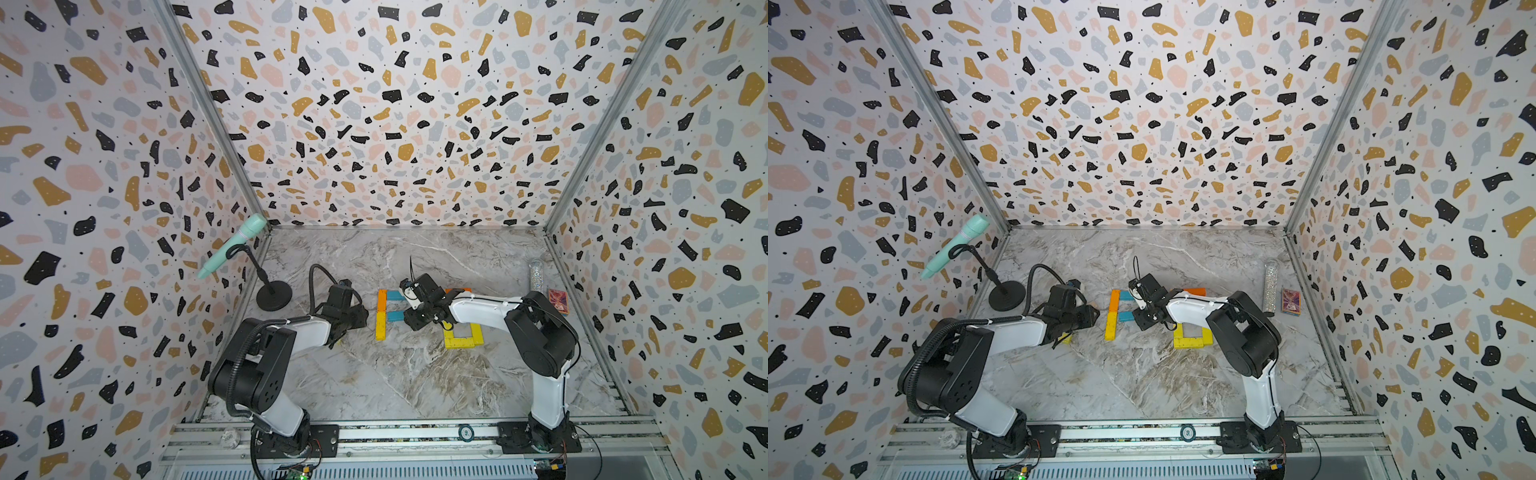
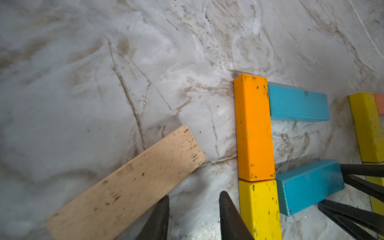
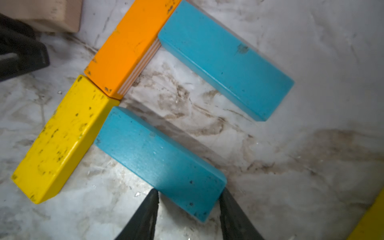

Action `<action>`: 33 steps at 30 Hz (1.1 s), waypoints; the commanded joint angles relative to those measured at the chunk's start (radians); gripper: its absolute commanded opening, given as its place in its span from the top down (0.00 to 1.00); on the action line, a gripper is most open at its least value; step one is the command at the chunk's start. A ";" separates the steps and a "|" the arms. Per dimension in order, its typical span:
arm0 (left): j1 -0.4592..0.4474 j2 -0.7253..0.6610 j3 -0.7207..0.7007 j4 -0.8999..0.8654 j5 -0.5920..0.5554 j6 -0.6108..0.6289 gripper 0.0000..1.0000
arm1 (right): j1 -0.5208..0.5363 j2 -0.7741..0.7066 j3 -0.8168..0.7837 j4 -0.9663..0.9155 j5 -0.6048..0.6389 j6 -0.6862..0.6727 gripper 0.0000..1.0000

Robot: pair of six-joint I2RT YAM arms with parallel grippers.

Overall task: Assemble the number 6 with building blocks
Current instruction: Assemble the building block at the center of the board.

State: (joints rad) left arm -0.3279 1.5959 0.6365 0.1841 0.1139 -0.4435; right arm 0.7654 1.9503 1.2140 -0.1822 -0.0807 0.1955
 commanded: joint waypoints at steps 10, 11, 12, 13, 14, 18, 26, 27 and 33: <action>-0.004 0.038 0.009 -0.028 0.013 0.022 0.66 | 0.016 0.001 -0.013 -0.031 -0.013 0.021 0.49; -0.004 0.038 0.009 -0.026 0.013 0.022 0.67 | 0.017 0.001 -0.013 -0.032 -0.013 0.019 0.48; -0.005 0.038 0.010 -0.027 0.013 0.022 0.68 | 0.015 0.001 -0.009 -0.035 -0.013 0.017 0.46; -0.005 0.039 0.011 -0.028 0.010 0.023 0.68 | 0.014 0.003 -0.005 -0.039 -0.016 0.015 0.45; -0.004 0.040 0.011 -0.030 0.008 0.023 0.68 | 0.012 0.002 -0.005 -0.042 -0.017 0.017 0.44; -0.004 0.039 0.011 -0.037 0.002 0.027 0.69 | -0.003 -0.037 -0.029 -0.032 -0.027 0.035 0.40; -0.004 0.044 0.015 -0.050 -0.002 0.032 0.73 | -0.058 -0.165 -0.148 0.070 -0.137 0.085 0.45; -0.005 0.044 0.015 -0.051 -0.002 0.032 0.74 | -0.059 -0.166 -0.152 0.075 -0.146 0.085 0.48; -0.005 0.038 -0.002 -0.052 -0.004 0.031 0.76 | -0.069 -0.171 -0.175 0.141 -0.208 0.106 0.57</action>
State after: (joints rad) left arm -0.3275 1.6146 0.6430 0.1989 0.1120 -0.4274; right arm 0.7002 1.8217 1.0512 -0.0856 -0.2420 0.2790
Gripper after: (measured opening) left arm 0.243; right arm 0.433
